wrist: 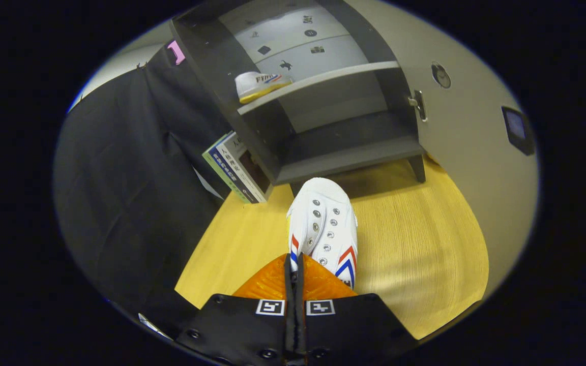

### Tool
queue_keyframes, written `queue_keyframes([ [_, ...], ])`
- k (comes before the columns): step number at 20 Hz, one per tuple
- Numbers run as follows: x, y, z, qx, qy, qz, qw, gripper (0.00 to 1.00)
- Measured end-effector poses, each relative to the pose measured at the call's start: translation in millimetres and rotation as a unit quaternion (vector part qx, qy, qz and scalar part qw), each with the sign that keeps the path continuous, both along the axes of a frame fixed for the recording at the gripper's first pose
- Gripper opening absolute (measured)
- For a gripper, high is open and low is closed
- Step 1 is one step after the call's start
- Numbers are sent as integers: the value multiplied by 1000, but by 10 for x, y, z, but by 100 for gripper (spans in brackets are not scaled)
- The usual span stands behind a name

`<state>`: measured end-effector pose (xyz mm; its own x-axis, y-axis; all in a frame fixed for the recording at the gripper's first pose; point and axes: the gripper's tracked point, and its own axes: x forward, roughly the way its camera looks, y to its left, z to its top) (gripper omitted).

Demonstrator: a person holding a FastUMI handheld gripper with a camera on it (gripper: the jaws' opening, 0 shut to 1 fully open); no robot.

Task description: Open the shoe cabinet door, grab the shoes and put them into the shoe cabinet, then close the shoe cabinet door.

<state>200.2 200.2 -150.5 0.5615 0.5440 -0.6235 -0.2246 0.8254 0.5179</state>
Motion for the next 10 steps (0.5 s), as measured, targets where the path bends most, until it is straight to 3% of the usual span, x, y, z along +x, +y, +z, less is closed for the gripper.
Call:
queue_keyframes([
  [10, 823, 101, 952, 51, -92, -22, 994, 1],
])
